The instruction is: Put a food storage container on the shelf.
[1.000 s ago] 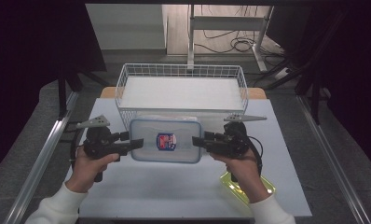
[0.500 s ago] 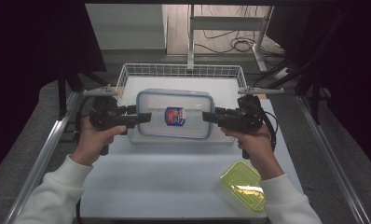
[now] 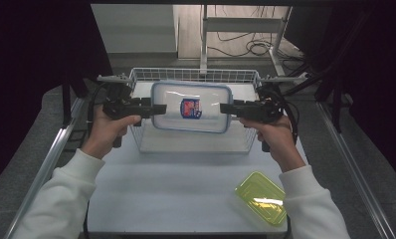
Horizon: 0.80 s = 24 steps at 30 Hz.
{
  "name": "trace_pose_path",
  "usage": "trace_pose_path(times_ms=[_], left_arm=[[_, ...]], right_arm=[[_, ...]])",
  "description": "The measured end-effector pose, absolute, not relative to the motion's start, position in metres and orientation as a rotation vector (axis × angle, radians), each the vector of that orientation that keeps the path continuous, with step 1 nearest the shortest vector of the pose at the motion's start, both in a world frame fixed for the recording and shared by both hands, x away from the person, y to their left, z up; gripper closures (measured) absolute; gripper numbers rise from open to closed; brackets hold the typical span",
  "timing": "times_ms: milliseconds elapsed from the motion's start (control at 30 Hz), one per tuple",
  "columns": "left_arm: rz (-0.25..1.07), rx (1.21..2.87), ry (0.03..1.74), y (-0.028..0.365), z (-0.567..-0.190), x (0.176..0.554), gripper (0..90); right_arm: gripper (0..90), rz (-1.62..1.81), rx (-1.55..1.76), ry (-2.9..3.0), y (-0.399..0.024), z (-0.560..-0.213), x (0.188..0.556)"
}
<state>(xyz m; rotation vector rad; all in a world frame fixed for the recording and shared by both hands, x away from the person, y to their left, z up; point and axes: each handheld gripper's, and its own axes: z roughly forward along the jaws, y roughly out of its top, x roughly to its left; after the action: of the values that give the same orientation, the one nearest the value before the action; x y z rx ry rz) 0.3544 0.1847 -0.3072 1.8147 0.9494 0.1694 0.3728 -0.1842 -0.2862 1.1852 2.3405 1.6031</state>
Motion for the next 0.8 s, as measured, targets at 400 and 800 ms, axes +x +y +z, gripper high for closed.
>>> trace_pose_path(times_ms=[400, 800], left_arm=[[0.145, 1.808, 0.969, 0.185, -0.298, 0.376, 43.4], [0.11, 1.789, 1.02, 0.183, -0.306, 0.397, 43.3]], right_arm=[[51.6, 1.627, 1.243, 2.345, -0.186, -0.281, 0.396], [50.6, 1.627, 1.321, 2.344, -0.185, -0.287, 0.424]])
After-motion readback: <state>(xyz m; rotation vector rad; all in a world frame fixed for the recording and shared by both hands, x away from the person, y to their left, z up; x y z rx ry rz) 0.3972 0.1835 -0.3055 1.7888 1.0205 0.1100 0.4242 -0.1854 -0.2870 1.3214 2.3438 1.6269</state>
